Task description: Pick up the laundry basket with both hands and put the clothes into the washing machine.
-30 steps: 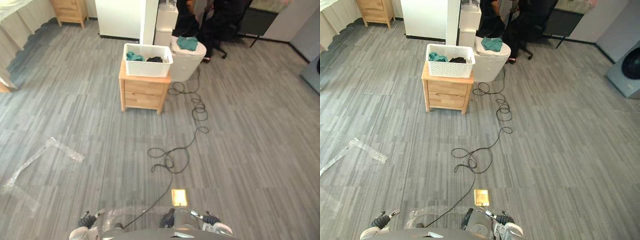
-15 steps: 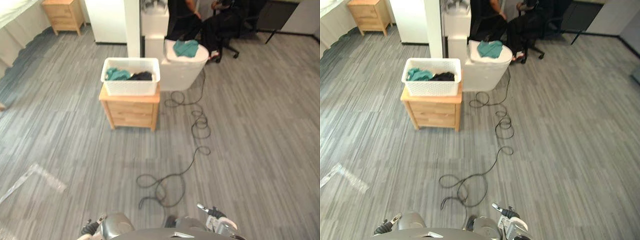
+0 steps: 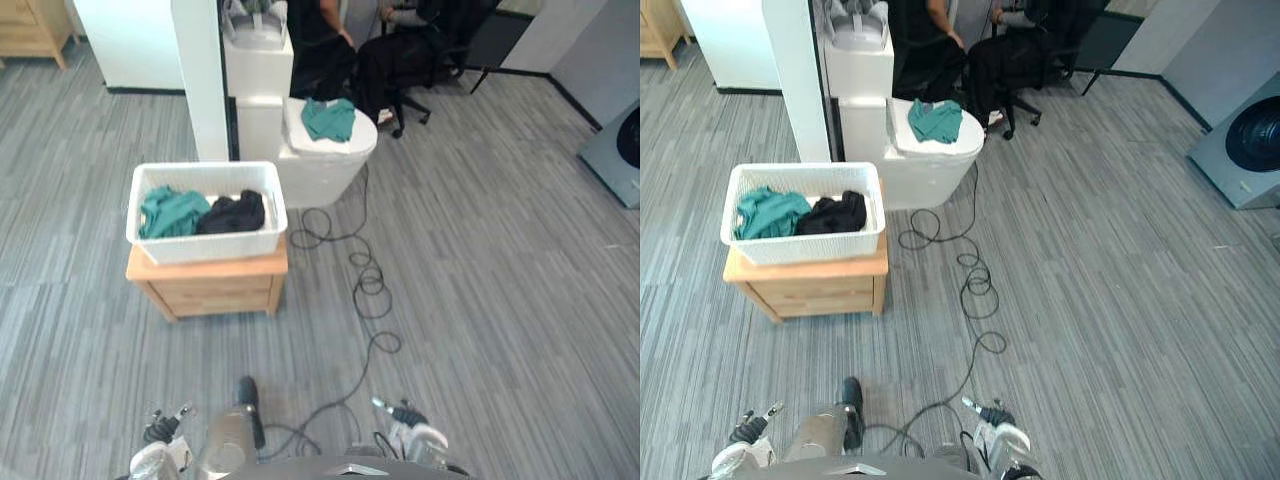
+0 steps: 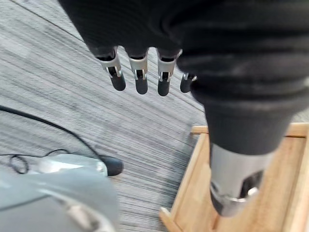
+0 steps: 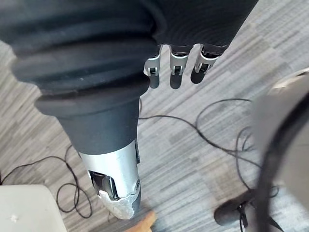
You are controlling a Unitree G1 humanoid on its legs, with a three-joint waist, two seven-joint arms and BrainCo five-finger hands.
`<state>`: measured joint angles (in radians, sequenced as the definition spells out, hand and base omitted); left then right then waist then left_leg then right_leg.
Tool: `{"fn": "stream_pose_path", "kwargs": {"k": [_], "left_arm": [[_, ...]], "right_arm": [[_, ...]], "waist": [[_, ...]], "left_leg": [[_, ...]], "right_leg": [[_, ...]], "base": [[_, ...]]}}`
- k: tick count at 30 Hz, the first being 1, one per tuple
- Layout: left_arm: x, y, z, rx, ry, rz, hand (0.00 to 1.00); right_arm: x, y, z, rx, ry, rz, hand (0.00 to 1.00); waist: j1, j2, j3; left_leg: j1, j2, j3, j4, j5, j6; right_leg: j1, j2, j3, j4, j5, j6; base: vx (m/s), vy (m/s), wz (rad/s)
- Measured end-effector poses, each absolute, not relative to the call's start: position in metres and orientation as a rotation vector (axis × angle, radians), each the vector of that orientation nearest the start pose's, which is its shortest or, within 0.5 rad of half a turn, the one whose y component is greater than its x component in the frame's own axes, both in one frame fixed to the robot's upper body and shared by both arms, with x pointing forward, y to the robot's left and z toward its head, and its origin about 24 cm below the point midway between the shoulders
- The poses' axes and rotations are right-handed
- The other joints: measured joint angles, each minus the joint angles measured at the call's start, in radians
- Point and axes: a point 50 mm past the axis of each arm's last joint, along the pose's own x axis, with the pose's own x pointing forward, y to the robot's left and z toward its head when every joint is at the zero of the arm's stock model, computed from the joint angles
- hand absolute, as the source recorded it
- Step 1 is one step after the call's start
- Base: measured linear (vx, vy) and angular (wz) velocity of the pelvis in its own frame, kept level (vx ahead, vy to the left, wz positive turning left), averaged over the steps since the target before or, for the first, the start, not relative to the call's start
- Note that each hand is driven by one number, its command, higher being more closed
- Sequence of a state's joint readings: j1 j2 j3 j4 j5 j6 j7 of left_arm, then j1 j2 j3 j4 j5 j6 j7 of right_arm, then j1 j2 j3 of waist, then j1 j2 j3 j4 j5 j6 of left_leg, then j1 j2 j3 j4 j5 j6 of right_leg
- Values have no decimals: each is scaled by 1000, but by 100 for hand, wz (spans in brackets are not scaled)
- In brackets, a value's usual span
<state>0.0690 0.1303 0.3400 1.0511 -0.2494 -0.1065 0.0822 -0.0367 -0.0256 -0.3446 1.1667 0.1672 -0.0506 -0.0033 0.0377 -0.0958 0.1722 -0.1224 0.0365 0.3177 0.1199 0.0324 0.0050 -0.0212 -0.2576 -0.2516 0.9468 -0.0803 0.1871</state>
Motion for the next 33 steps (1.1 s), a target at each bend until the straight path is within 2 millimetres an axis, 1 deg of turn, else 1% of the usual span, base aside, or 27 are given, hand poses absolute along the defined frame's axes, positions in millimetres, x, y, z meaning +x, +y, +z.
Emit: {"fn": "stream_pose_path", "kwargs": {"k": [1,2,3,4,5,6,7,8,10,11,12,13,14,15,16,17,19,21,23,24,25,26,27,28,30,32,33], "left_arm": [[98,253,-146,-204,925,616,0],[101,259,-143,-189,906,619,0],[111,260,-139,-171,879,597,0],[117,259,-137,-165,863,578,0],[126,254,-135,-159,843,546,0],[131,248,-135,-160,840,522,0],[131,247,-136,-163,839,518,0],[131,245,-136,-165,840,517,0],[127,235,-140,-191,860,510,0],[123,230,-143,-200,876,507,0],[113,221,-148,-222,902,510,0],[108,216,-150,-236,919,511,0],[100,205,-154,-263,944,506,0],[101,200,-155,-275,949,498,0],[96,197,-157,-287,964,495,0],[95,197,-157,-291,966,500,0],[90,201,-158,-280,980,494,0],[91,203,-159,-272,992,493,0],[93,205,-159,-268,990,494,0],[93,205,-159,-267,990,492,0],[95,203,-159,-271,988,489,0],[94,199,-159,-277,994,484,0],[94,199,-159,-260,1000,477,0],[95,203,-159,-241,998,476,0],[110,231,-147,-131,933,450,0],[123,238,-137,-100,860,428,0],[133,241,-125,-83,772,399,0]], "right_arm": [[110,-192,-162,319,1056,-407,0],[108,-196,-163,332,1054,-424,0],[106,-198,-163,339,1057,-441,0],[105,-200,-163,346,1056,-453,0],[103,-202,-163,358,1054,-472,0],[104,-203,-163,361,1051,-476,0],[104,-203,-163,363,1051,-479,0],[103,-203,-163,366,1052,-484,0],[98,-203,-164,385,1061,-506,0],[97,-205,-164,385,1060,-514,0],[97,-211,-163,372,1051,-521,0],[98,-212,-162,367,1048,-520,0],[98,-216,-161,352,1043,-522,0],[99,-216,-161,345,1043,-515,0],[104,-217,-159,335,1025,-509,0],[104,-217,-159,332,1022,-509,0],[119,-217,-155,312,987,-487,0],[133,-218,-150,288,953,-458,0],[142,-219,-146,270,930,-443,0],[142,-220,-146,261,930,-442,0],[144,-223,-145,236,923,-435,0],[146,-230,-142,216,909,-439,0],[148,-230,-141,194,903,-433,0],[147,-223,-142,204,902,-421,0],[146,-192,-143,252,879,-363,0],[156,-186,-130,228,789,-311,0],[169,-188,-111,200,669,-283,0]], "waist": [[-3,3,1],[-9,-1,-1],[-16,-3,-2],[-17,-2,-2],[-24,-1,-1],[-37,-1,-2],[-38,-1,-2],[-38,-1,-2],[-37,-16,-12],[-33,-11,-18],[-28,27,-32],[-27,49,-39],[-28,74,-53],[-28,90,-60],[-11,108,-60],[-5,110,-62],[-5,110,-67],[-9,110,-66],[-19,94,-69],[-23,90,-70],[-30,101,-77],[-35,135,-85],[-45,136,-84],[-50,110,-81],[-52,41,-100],[-57,31,-107],[-58,34,-107]], "left_leg": [[32,-3,3,-20,-4,-4],[82,-8,7,-50,-13,-9],[111,-10,6,-69,-22,-14],[119,-9,2,-74,-26,-14],[132,-9,-3,-82,-33,-16],[147,-10,-4,-90,-36,-16],[152,-11,-3,-89,-39,-16],[153,-13,-2,-89,-44,-18],[177,-29,-18,-65,-86,-45],[177,-9,-24,-15,-126,-61],[144,42,-29,94,-193,-81],[124,69,-32,160,-225,-84],[63,128,-16,312,-266,-86],[26,155,-8,386,-271,-89],[-17,206,-9,513,-270,-103],[-17,213,-10,529,-271,-107],[-18,249,-1,540,-285,-101],[-19,329,17,520,-290,-92],[2,381,4,395,-279,-109],[10,375,-7,335,-264,-121],[47,361,-27,181,-161,-133],[63,360,-29,114,-18,-146],[85,336,-15,87,-85,-235],[88,312,-11,82,-93,-226],[89,245,5,85,-103,-201],[94,224,8,83,-107,-194],[106,203,19,64,-103,-188]], "right_leg": [[-19,-14,-30,30,-15,-15],[-53,-31,-88,31,-67,-45],[-85,-25,-132,-37,-119,-58],[-98,-12,-144,-96,-135,-61],[-122,25,-145,-253,-152,-70],[-119,66,-151,-502,-129,-82],[-118,77,-152,-590,-98,-96],[-119,85,-149,-660,-58,-117],[-101,79,-123,-753,136,-174],[-80,90,-130,-748,113,-180],[-61,119,-150,-756,80,-180],[-52,135,-161,-759,62,-180],[-40,162,-186,-764,44,-175],[-29,172,-201,-768,43,-179],[16,195,-215,-786,34,-191],[28,196,-215,-794,34,-192],[40,193,-212,-815,34,-193],[37,186,-201,-820,35,-193],[34,136,-194,-810,39,-162],[30,120,-193,-806,42,-152],[12,95,-179,-788,45,-121],[-1,90,-169,-775,47,-86],[-3,68,-159,-769,55,-63],[-1,41,-158,-770,58,-62],[12,-16,-169,-803,94,-57],[23,-33,-174,-818,121,-41],[19,-52,-173,-819,126,-37]], "base": [[358,113,-19],[325,60,-12],[305,33,-5],[267,-14,10],[287,-89,19],[280,-116,17],[230,-125,10],[171,-125,6],[280,-259,23],[343,-335,16],[279,-271,2],[243,-196,12],[185,-144,26],[280,-176,39],[222,-128,22],[216,-99,11],[140,-19,-7],[123,65,-11],[134,274,7],[139,400,6],[127,440,-11],[126,470,-14],[98,403,-2],[65,382,12],[62,320,12],[20,125,2],[-23,101,-8]]}}
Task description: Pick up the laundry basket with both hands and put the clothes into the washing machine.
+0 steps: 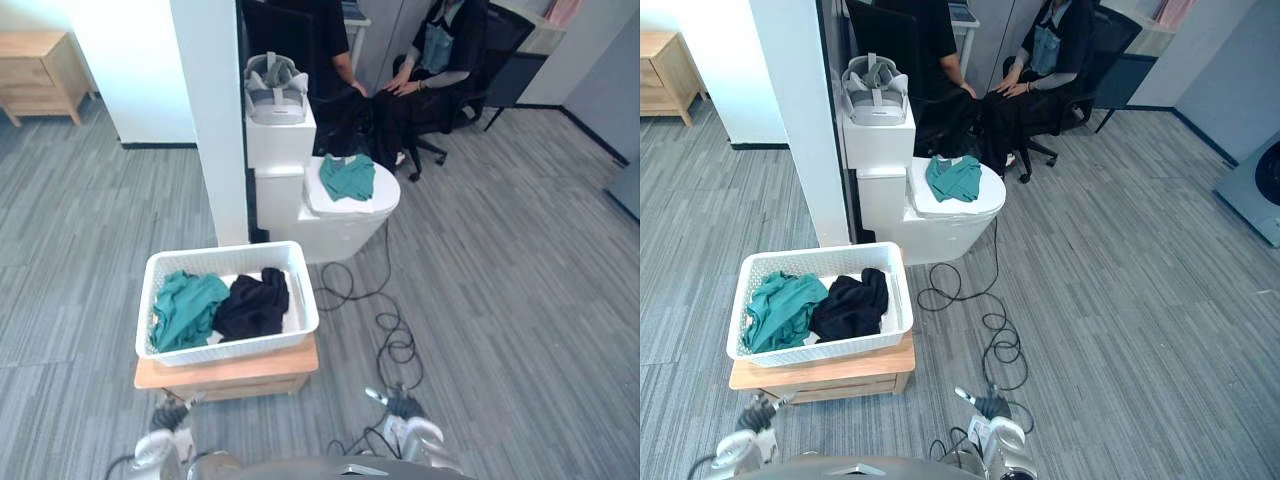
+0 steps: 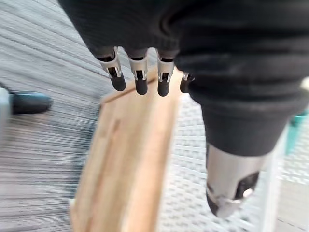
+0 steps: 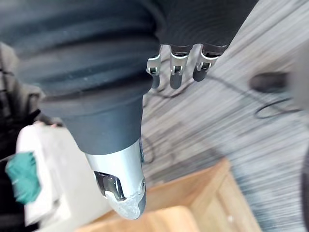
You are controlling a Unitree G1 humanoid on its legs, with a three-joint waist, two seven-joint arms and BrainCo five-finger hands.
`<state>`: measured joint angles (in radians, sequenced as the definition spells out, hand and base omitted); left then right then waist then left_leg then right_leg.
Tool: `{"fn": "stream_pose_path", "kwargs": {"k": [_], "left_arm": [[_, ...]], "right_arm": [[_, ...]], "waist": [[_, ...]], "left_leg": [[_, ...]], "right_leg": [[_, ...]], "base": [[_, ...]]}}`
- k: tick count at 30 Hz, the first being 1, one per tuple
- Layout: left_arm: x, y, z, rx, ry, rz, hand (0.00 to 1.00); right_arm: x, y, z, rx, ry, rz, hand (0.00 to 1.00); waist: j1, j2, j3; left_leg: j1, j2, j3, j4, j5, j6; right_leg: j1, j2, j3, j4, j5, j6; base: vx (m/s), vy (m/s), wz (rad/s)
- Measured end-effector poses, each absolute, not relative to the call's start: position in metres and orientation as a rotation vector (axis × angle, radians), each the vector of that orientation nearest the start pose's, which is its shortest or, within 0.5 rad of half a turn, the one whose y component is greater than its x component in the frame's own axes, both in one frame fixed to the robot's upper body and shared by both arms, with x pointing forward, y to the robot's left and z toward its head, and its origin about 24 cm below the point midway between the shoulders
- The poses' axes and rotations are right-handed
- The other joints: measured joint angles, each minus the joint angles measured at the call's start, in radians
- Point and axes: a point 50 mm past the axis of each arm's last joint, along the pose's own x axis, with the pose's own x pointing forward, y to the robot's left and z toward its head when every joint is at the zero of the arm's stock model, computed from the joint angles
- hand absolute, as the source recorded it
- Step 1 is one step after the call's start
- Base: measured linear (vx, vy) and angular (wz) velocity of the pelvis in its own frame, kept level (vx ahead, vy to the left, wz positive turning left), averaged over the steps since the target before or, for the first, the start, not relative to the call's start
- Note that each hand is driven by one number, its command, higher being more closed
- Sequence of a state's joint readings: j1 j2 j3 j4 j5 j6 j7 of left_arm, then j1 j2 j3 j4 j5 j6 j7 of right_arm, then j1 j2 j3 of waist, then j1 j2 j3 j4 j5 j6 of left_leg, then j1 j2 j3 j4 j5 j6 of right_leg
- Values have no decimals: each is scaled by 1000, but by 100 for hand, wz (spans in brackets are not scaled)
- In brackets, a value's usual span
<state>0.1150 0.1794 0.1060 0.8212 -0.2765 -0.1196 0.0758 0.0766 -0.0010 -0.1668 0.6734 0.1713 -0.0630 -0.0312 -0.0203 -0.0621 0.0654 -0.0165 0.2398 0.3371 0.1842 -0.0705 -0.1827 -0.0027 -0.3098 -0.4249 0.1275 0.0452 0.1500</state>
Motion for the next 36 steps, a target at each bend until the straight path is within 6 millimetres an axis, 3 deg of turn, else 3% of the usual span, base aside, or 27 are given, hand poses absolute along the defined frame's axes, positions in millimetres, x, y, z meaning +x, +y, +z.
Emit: {"fn": "stream_pose_path", "kwargs": {"k": [3,8,13,19,25,28,33,36], "left_arm": [[142,242,-110,-102,674,372,0],[142,253,-88,-88,560,348,0],[162,296,-56,129,480,292,0],[199,316,-33,205,408,309,0],[201,319,-30,207,398,310,0],[202,329,-22,231,387,312,0],[220,371,10,305,350,416,0],[239,387,35,370,320,441,0]], "right_arm": [[194,-201,-75,139,474,-266,0],[203,-223,-35,-10,303,-244,0],[238,-216,10,-168,121,-56,0],[280,-201,54,-259,-33,78,0],[287,-200,63,-285,-58,96,0],[290,-200,68,-293,-67,97,0],[315,-195,92,-329,-127,119,0],[326,-190,92,-330,-109,134,0]], "waist": [[-6,21,-4],[-4,51,-15],[17,17,-2],[36,7,61],[52,11,98],[54,11,115],[63,9,178],[75,5,204]], "left_leg": [[27,-16,21,-66,30,7],[40,-22,24,-204,116,-1],[12,-35,18,-244,163,8],[-12,-72,16,-260,190,29],[-38,-75,19,-260,197,33],[-39,-74,19,-260,199,32],[-40,-71,17,-256,204,33],[-64,-70,15,-256,214,35]], "right_leg": [[-5,-6,0,-7,5,10],[-38,8,-15,-6,0,26],[-108,-7,-10,44,-3,21],[-165,-49,13,94,-2,21],[-203,-52,26,107,0,19],[-207,-52,28,113,0,19],[-211,-52,29,128,-1,18],[-239,-53,31,137,3,12]], "base": [[-65,26,-11],[-82,-42,6],[-35,-7,4],[-68,19,4],[-22,-8,-3],[0,0,0],[-21,-10,1],[-57,-27,2]]}}
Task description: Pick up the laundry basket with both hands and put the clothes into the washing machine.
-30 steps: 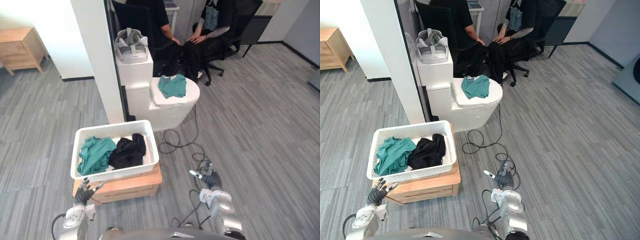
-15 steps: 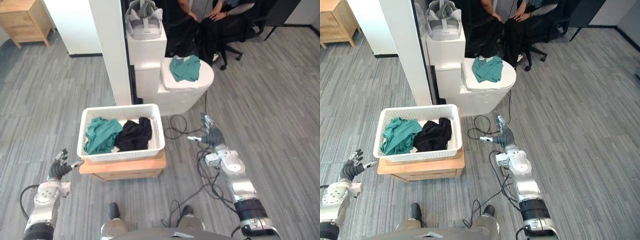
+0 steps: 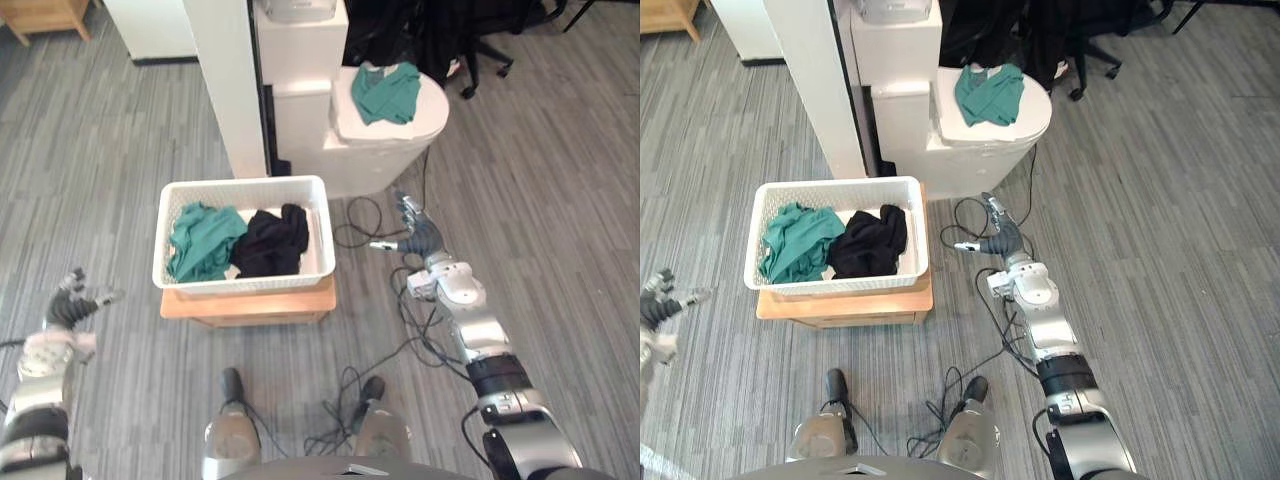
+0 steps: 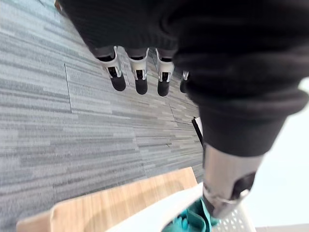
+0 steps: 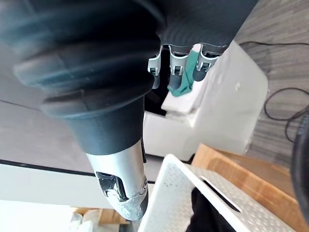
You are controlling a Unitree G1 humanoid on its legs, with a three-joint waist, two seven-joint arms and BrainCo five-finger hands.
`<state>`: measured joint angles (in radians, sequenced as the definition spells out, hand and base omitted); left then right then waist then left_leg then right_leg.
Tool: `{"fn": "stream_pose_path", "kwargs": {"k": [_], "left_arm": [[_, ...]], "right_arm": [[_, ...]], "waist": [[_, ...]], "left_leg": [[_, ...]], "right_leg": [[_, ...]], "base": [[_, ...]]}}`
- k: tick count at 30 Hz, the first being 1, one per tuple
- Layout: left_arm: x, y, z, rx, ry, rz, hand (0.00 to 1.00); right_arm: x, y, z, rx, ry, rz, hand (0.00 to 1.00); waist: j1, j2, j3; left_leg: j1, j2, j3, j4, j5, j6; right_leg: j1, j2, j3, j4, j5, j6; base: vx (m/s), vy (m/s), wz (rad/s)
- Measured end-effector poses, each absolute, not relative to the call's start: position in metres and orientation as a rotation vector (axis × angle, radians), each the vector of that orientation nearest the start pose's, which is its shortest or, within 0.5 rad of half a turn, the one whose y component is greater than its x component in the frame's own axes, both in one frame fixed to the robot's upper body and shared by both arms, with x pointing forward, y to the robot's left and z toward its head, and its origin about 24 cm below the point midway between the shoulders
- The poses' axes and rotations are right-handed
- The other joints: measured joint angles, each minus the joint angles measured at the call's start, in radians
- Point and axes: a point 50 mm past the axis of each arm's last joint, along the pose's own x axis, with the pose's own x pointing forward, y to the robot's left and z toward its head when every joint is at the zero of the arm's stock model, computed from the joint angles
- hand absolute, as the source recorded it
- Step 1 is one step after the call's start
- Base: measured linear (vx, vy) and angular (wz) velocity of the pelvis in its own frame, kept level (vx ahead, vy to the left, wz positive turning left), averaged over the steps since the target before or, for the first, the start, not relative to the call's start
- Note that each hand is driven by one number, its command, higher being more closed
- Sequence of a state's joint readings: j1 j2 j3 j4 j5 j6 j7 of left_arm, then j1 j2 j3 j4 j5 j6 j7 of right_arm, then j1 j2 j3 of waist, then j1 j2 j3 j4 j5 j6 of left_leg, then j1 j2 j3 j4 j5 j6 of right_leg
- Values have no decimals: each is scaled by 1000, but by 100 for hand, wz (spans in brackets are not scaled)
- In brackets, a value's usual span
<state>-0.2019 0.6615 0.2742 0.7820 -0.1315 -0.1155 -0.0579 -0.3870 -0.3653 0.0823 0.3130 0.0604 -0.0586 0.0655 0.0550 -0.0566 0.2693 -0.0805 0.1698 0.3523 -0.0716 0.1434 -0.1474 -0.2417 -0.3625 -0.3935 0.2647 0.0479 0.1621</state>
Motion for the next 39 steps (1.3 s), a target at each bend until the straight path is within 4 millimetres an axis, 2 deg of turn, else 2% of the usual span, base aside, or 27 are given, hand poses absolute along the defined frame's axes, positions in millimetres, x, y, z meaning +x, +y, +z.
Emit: {"fn": "stream_pose_path", "kwargs": {"k": [3,5,9,13,20,24,31,34,37,39], "left_arm": [[263,403,77,432,248,483,0],[271,411,98,444,209,509,0],[292,415,140,470,127,538,0],[306,408,159,501,85,528,0],[322,396,171,513,60,510,0],[333,384,178,468,22,502,0],[352,366,177,330,27,512,0],[361,355,179,245,3,526,0],[371,337,172,96,-1,521,0],[373,335,173,50,-15,541,0]], "right_arm": [[340,-187,97,-282,-86,137,0],[346,-186,101,-271,-85,131,0],[362,-183,109,-259,-65,121,0],[376,-179,124,-238,-75,111,0],[394,-169,135,-236,-52,104,0],[401,-167,149,-240,-61,99,0],[410,-164,165,-244,-64,88,0],[414,-160,177,-244,-90,89,0],[417,-149,185,-229,-100,85,0],[418,-142,192,-221,-121,94,0]], "waist": [[6,-9,67],[8,-18,84],[18,-28,135],[27,-26,158],[29,-26,168],[29,-25,204],[23,-24,226],[18,-18,231],[9,-11,237],[6,-9,238]], "left_leg": [[-20,4,-4,21,7,1],[-39,12,-4,38,4,0],[-85,51,-5,102,-14,-8],[-152,82,-6,150,-22,-11],[-217,95,-23,165,-16,-13],[-229,96,-24,174,-17,-13],[-276,102,-16,187,-14,-9],[-294,104,-14,191,-14,-9],[-301,104,-14,191,-13,-8],[-314,104,-10,191,-10,-7]], "right_leg": [[-10,1,1,0,10,-12],[-23,7,3,-2,16,-19],[-45,40,12,-13,31,-37],[-95,63,18,-12,41,-50],[-143,74,5,-13,47,-58],[-152,74,7,-14,51,-63],[-201,83,21,-28,70,-72],[-217,87,25,-35,80,-76],[-222,88,25,-38,83,-76],[-240,88,29,-39,87,-76]], "base": [[-51,-39,1],[-35,-36,-4],[-57,-83,-11],[-58,-67,-10],[-13,-21,3],[0,0,0],[-2,-6,-6],[-2,-7,-4],[0,0,0],[-9,-9,-4]]}}
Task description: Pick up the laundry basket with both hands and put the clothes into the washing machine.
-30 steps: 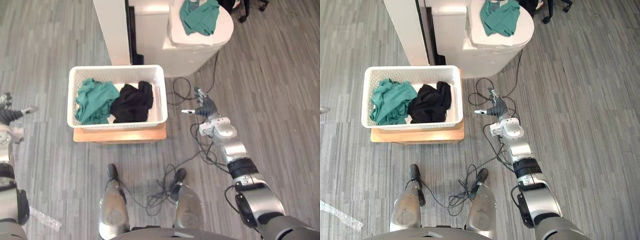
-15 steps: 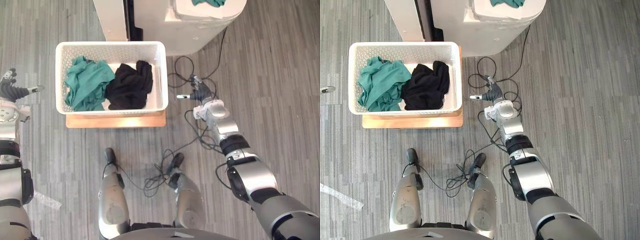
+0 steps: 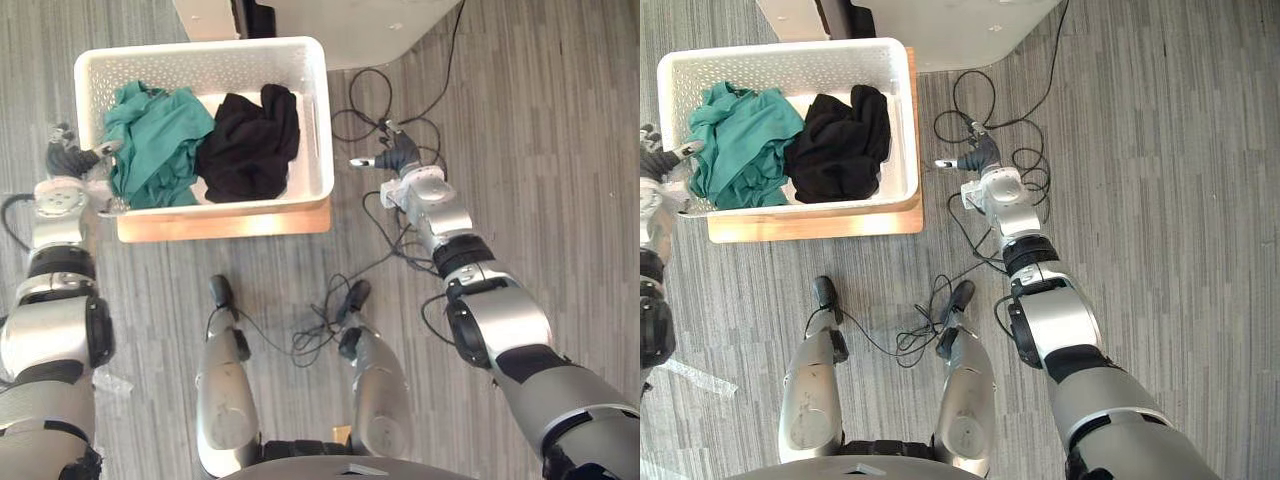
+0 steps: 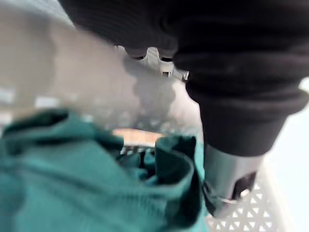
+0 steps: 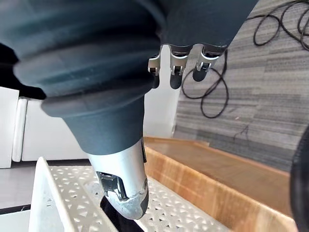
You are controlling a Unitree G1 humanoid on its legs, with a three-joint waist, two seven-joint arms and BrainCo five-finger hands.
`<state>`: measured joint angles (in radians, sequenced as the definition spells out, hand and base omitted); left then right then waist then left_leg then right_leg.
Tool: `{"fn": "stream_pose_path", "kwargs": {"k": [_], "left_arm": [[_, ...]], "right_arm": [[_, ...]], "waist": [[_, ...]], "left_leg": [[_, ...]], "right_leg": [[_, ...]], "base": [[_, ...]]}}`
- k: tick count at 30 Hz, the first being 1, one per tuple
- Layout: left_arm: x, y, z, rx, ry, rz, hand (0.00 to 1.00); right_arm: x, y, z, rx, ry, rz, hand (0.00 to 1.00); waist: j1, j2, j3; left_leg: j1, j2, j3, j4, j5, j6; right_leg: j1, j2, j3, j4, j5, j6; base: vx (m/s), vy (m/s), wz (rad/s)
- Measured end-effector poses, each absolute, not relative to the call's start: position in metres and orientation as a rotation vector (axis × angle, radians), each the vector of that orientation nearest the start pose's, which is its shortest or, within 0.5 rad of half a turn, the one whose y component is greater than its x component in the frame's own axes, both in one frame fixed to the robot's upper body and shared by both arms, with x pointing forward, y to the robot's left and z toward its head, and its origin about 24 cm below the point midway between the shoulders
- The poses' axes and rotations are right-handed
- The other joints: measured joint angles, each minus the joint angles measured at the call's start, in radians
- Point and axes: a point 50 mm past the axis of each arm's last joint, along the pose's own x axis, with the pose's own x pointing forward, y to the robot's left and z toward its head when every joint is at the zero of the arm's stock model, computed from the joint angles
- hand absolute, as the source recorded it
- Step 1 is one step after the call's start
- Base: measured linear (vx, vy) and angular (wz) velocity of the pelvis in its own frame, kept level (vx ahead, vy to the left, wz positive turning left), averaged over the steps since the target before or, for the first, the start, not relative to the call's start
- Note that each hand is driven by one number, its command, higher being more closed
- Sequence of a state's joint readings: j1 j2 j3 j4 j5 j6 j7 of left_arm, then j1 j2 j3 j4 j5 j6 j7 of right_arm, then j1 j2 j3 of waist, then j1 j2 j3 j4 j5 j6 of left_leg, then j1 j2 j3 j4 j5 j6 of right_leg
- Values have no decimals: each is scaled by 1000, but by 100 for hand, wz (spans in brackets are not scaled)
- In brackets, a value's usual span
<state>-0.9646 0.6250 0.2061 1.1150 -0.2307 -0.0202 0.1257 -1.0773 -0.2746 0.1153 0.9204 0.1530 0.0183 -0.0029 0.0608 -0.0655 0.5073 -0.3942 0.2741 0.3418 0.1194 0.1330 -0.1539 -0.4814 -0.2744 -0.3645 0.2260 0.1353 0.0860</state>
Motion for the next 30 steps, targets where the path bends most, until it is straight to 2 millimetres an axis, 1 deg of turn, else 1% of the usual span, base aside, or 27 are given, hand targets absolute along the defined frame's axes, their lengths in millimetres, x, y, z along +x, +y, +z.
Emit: {"fn": "stream_pose_path", "kwargs": {"k": [1,2,3,5,8,11,15,17,23,24,27,30], "left_arm": [[374,334,175,23,-25,544,0],[377,329,178,-47,-45,546,0],[378,327,178,-64,-47,543,0],[379,324,175,-125,-51,548,0],[380,322,173,-183,-54,562,0],[380,322,173,-208,-58,563,0],[380,320,170,-234,-54,565,0],[379,320,164,-251,-44,572,0],[373,324,150,-269,-27,591,0],[371,326,149,-279,-28,599,0],[371,326,147,-278,-26,599,0],[371,324,144,-287,-25,589,0]], "right_arm": [[418,-141,194,-221,-127,94,0],[419,-140,198,-221,-131,89,0],[419,-138,198,-219,-131,90,0],[419,-128,198,-201,-136,93,0],[419,-129,202,-204,-143,78,0],[420,-129,205,-202,-151,60,0],[420,-130,206,-205,-150,51,0],[418,-128,215,-203,-182,57,0],[417,-132,224,-196,-215,54,0],[416,-132,227,-197,-224,55,0],[414,-133,238,-202,-269,54,0],[411,-128,253,-197,-324,62,0]], "waist": [[0,2,1],[0,13,8],[0,15,9],[-4,16,10],[-5,16,9],[-7,16,9],[-11,16,9],[-15,16,9],[-18,15,9],[-24,15,9],[-29,15,9],[-32,15,9]], "left_leg": [[-6,0,1,0,2,1],[-13,0,0,-3,6,2],[-13,0,0,-3,7,2],[-12,0,1,-4,7,1],[-12,-1,4,-10,11,1],[-7,-5,11,-39,30,2],[-3,-7,12,-55,41,3],[1,-6,17,-72,51,2],[30,-7,41,-101,63,-1],[32,-7,41,-106,66,-1],[33,-6,41,-106,68,0],[35,-6,41,-109,72,0]], "right_leg": [[-5,0,0,0,2,-1],[-9,0,-3,-2,4,-1],[-9,0,-3,-2,4,-1],[-9,0,-2,-3,4,-1],[-9,2,-2,-13,12,-2],[-9,7,-4,-33,27,-1],[-10,8,-5,-37,30,-2],[-12,15,-4,-49,39,-3],[-9,24,16,-63,51,0],[-9,25,16,-63,51,0],[-9,26,17,-63,52,1],[-9,27,19,-63,55,3]], "base": [[0,0,0],[2,-12,4],[0,0,0],[0,0,0],[0,0,0],[0,0,0],[0,0,0],[-1,-13,-3],[3,-22,-11],[-4,-25,-4],[0,0,0],[-8,-10,0]]}}
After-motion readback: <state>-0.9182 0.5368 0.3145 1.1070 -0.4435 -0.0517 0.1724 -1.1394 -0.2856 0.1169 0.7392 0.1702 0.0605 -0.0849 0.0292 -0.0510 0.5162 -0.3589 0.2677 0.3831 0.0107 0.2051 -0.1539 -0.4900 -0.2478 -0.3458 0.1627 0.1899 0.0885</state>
